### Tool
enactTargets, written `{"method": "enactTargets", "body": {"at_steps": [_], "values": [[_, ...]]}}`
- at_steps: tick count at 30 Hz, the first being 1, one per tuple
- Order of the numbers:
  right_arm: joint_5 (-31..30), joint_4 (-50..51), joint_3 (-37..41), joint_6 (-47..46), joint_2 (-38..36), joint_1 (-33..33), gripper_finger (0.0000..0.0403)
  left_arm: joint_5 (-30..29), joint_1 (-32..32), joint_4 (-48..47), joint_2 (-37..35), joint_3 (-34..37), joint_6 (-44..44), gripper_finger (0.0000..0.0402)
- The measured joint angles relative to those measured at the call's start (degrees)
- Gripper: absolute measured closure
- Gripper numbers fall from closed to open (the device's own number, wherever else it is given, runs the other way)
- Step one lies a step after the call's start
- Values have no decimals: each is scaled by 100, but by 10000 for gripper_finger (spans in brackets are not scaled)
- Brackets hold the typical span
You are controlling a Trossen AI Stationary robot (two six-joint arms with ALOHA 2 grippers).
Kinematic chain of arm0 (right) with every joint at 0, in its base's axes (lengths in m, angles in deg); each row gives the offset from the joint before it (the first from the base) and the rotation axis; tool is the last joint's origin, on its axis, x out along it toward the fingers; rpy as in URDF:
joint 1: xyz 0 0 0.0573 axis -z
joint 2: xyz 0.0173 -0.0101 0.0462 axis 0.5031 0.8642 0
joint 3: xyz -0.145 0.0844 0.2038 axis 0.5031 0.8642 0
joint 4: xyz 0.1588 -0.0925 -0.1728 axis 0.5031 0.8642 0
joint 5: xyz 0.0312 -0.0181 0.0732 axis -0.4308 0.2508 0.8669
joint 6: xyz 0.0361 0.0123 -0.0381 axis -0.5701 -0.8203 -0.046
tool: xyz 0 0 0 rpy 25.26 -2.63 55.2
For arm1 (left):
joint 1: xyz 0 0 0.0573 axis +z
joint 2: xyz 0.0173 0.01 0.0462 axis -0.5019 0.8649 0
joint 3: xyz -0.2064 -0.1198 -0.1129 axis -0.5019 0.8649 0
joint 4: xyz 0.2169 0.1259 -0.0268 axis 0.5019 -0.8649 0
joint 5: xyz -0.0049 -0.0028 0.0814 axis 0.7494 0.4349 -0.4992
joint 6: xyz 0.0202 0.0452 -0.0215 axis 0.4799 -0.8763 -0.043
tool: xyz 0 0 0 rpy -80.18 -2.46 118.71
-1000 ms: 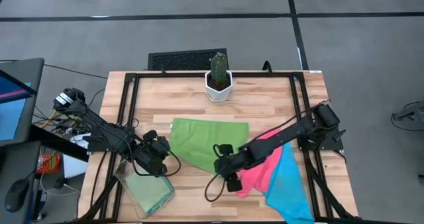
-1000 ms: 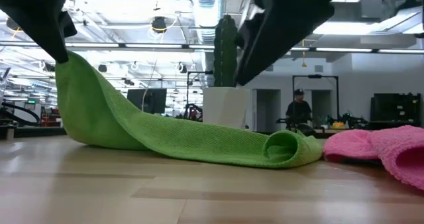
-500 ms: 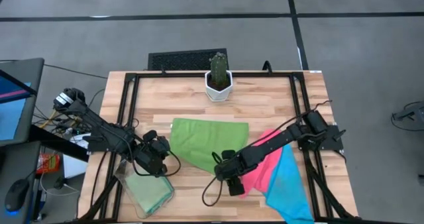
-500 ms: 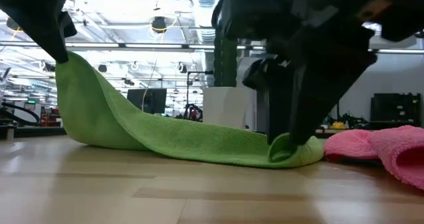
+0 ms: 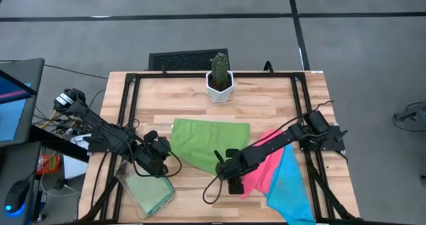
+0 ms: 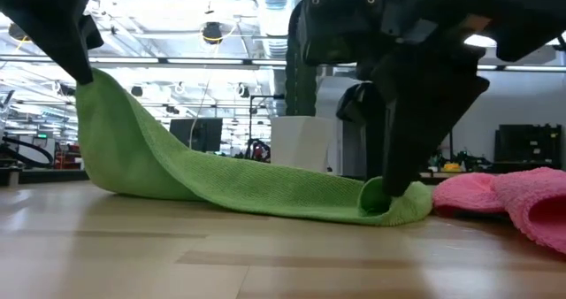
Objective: Fold microfiber towels
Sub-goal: Fold the green microfiber cloth
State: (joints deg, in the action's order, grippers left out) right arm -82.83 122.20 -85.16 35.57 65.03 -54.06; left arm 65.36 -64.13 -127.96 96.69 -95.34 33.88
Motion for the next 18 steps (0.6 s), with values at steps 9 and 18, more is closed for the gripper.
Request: {"method": "enactTargets", "body": {"at_steps": [9, 18], "values": [[-397, 28, 0, -685, 0, 0, 262, -53, 2, 0, 0, 0, 0, 401], [-369, 13, 0, -1493, -9, -104, 385, -138, 2, 0, 0, -2, -2, 401]]}}
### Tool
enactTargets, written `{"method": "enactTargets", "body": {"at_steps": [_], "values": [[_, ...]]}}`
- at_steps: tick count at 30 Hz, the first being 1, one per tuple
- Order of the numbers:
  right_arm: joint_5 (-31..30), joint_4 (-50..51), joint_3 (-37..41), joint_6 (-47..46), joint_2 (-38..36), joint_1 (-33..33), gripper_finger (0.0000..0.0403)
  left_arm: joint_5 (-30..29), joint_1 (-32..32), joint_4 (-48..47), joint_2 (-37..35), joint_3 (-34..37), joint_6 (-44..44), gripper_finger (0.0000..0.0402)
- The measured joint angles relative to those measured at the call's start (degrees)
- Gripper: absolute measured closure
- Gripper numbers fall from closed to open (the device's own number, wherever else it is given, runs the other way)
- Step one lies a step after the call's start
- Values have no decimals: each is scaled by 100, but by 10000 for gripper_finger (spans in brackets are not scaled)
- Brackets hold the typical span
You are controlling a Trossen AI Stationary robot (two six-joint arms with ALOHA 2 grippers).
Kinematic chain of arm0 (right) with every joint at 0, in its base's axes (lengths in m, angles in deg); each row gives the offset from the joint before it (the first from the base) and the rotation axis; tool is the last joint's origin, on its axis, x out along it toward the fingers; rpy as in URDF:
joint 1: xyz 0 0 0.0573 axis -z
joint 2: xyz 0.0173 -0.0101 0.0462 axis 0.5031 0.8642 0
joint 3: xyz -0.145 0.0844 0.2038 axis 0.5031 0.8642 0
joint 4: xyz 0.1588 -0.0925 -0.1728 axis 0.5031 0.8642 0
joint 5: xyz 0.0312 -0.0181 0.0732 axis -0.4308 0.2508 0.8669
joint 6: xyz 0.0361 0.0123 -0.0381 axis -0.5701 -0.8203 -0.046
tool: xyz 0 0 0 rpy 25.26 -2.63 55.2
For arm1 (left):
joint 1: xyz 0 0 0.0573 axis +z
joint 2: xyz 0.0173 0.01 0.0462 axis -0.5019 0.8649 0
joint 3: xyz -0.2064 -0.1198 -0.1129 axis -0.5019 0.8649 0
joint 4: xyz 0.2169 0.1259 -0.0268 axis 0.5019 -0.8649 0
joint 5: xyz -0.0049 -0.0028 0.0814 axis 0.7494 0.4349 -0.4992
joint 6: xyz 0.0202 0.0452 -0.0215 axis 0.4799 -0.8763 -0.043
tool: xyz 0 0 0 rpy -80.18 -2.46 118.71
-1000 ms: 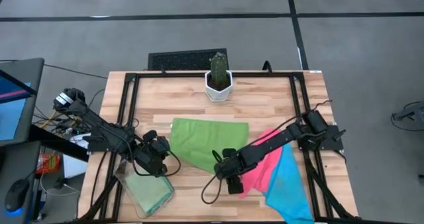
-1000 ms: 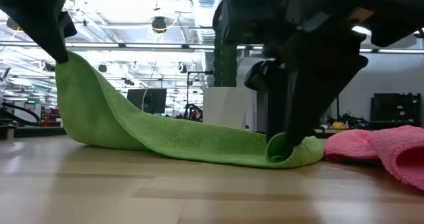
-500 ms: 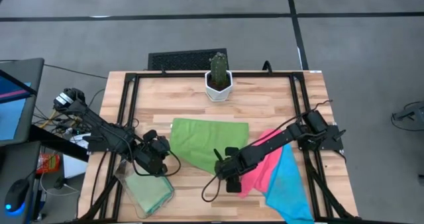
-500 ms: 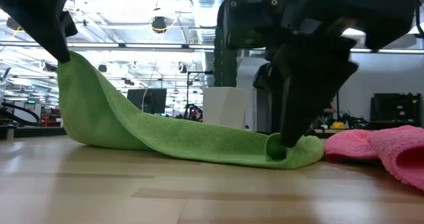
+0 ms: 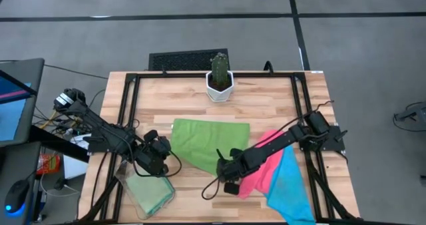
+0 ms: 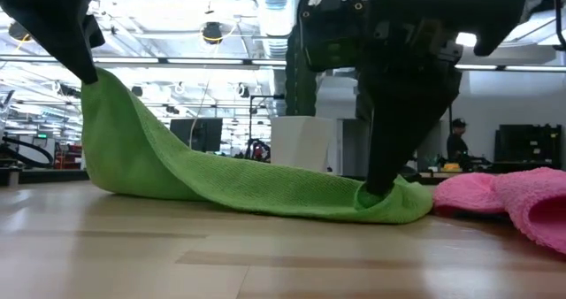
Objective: Fold microfiber towels
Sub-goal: Fold the green microfiber cloth
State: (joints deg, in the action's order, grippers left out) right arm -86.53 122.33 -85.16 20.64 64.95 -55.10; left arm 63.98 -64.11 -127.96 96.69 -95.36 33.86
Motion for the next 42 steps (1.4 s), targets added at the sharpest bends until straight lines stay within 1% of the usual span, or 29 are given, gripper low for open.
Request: {"method": "enactTargets", "body": {"at_steps": [2, 5, 10, 14, 17, 22, 26, 29, 32, 36, 40, 42], "values": [[-5, 20, -11, -347, 0, -68, 390, 1, -6, 0, 0, 1, 0, 401], [-144, 58, -131, -918, 0, -262, 381, 13, -46, 0, 0, 0, 0, 401], [-774, 77, -419, -2055, -9, -776, 393, 327, -210, 3, 0, 0, 152, 401], [-1534, 127, -453, -3474, -19, -1199, 391, 364, -496, 8, 0, 0, 511, 401], [-1983, 505, -448, -4631, -17, -1410, 381, 345, -710, 9, 0, 0, 712, 401], [-2429, 1198, -444, -6322, -17, -1620, 383, 343, -984, 12, 0, 0, 1066, 401], [-2518, 1556, -444, -7115, -17, -1736, 387, 339, -1064, 1, 0, 0, 1091, 401], [-2511, 1763, -444, -7364, -26, -1655, 380, 215, -1029, -29, 0, 0, 1042, 401], [-2510, 1888, -442, -7277, -101, -1421, 378, -19, -882, -89, -7, 54, 949, 401], [-2514, 2135, -439, -6711, -315, -992, 382, -18, -561, -288, -7, 185, 683, 401], [-2532, 2652, -439, -6050, -572, -496, 382, -32, -141, -443, -7, 279, 346, 401], [-2534, 2953, -439, -5708, -693, -260, 380, -162, 68, -569, -7, 280, 117, 401]]}}
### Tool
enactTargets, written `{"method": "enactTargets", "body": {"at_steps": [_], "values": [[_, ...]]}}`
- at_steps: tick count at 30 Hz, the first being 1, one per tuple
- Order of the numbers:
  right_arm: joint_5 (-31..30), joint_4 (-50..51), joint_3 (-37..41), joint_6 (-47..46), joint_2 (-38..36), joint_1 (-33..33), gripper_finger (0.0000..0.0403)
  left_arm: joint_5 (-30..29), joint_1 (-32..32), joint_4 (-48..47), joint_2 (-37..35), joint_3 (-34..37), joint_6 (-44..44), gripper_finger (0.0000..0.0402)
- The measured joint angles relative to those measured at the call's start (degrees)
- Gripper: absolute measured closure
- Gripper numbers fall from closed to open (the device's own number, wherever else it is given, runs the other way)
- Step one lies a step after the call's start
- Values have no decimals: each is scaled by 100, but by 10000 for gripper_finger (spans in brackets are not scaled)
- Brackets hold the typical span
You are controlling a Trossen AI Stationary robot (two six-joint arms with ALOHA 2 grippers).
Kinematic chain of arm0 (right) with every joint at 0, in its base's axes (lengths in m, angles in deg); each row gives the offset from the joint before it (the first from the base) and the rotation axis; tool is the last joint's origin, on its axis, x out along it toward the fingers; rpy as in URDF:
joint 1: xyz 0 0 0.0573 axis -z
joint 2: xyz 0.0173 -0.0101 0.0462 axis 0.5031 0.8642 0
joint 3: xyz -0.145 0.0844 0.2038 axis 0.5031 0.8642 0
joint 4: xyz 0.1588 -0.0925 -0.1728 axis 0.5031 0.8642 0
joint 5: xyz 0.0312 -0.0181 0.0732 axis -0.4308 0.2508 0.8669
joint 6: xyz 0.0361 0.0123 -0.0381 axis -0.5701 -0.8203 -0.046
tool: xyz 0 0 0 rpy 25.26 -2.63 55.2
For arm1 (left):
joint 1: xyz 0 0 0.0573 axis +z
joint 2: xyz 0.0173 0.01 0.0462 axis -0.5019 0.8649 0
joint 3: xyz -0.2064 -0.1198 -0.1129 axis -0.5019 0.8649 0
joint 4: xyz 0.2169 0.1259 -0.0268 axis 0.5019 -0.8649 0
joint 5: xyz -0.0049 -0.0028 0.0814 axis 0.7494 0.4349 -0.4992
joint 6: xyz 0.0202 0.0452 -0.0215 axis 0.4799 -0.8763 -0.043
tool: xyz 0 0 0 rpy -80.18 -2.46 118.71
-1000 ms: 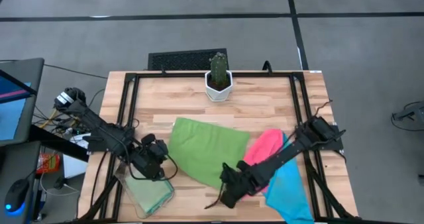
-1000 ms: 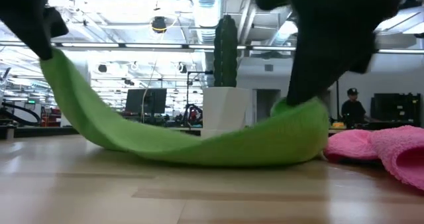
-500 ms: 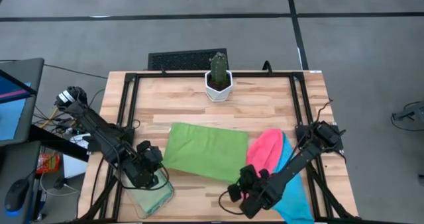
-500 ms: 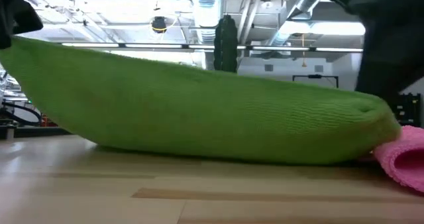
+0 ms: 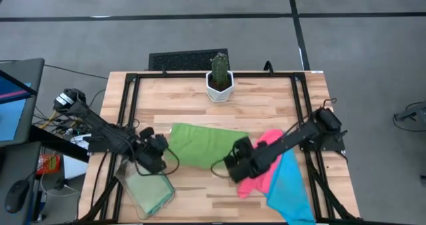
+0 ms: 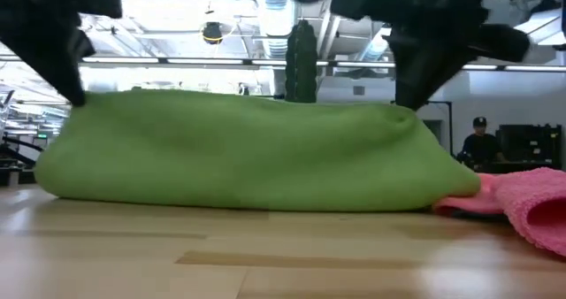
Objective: Fold microfiber towels
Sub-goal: Fold the green microfiber cloth
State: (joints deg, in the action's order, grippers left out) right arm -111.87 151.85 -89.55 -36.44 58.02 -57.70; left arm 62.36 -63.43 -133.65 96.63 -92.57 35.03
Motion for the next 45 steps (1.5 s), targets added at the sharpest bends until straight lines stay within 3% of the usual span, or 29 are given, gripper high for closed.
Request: {"method": "enactTargets", "body": {"at_steps": [9, 25, 39, 45], "values": [[200, 447, 100, 1302, -147, 800, 382, -453, 915, -211, 1, 4, -986, 401], [631, -119, 887, 1401, -145, 1025, 373, -687, 1665, 315, 4, 4, -2118, 401], [658, -449, 938, 1752, -145, 1317, 368, -500, 1906, 578, 7, 549, -2007, 401], [853, -355, 938, 1759, -145, 1486, 338, -619, 1906, 573, 7, 643, -2002, 401]]}}
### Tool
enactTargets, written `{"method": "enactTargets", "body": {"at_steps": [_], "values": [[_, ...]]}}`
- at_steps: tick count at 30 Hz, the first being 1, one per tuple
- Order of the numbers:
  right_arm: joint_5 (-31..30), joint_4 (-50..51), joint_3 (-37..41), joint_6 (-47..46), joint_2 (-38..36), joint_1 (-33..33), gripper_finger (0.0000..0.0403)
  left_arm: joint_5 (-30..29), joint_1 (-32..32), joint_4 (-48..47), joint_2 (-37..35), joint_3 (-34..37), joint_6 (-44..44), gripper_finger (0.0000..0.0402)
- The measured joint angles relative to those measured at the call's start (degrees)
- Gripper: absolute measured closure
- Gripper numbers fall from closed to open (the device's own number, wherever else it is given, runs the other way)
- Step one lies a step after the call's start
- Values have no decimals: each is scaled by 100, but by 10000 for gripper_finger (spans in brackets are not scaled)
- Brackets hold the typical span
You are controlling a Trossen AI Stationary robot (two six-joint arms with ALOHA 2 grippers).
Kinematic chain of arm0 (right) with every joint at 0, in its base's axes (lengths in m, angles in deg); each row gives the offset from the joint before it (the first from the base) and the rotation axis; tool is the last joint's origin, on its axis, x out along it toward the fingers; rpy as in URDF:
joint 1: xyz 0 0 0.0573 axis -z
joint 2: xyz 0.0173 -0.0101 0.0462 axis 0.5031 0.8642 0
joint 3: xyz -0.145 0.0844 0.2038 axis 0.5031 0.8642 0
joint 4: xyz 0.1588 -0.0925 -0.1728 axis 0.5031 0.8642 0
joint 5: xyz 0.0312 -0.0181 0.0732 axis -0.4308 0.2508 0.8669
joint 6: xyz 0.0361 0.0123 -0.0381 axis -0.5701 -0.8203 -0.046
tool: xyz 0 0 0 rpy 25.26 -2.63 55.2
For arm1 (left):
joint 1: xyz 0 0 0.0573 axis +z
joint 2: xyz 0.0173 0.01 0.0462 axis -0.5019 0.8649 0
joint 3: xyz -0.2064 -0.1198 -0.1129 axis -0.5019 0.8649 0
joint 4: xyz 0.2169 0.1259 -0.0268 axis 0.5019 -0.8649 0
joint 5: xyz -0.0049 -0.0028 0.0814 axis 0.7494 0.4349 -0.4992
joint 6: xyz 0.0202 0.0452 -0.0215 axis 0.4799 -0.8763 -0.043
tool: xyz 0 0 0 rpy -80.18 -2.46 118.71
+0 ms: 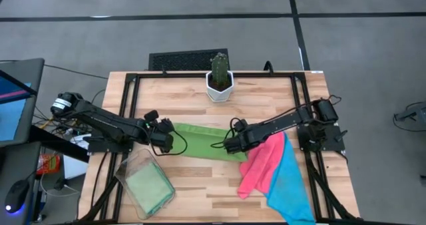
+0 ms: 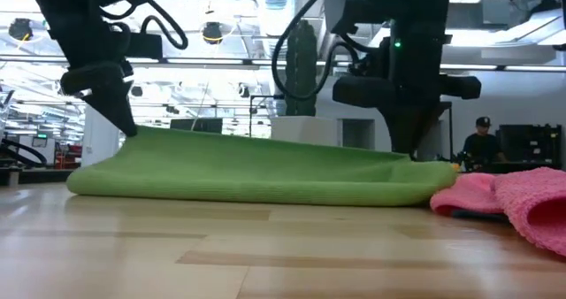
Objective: Fold microfiber towels
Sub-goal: Fold the green microfiber cloth
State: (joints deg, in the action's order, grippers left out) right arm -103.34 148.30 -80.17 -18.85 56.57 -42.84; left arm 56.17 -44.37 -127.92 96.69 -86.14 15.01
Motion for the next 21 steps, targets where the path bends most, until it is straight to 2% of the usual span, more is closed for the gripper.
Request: {"method": "enactTargets", "body": {"at_steps": [6, 13, 21], "values": [[51, 472, 0, -136, 1, 80, 310, -355, 10, 251, 0, -2, -136, 401], [50, 474, 0, -63, 1, 151, 282, -399, 167, 543, 0, -2, -349, 396], [23, 269, 0, -61, 1, 208, 211, -285, 313, 544, 0, -2, -346, 343]]}}
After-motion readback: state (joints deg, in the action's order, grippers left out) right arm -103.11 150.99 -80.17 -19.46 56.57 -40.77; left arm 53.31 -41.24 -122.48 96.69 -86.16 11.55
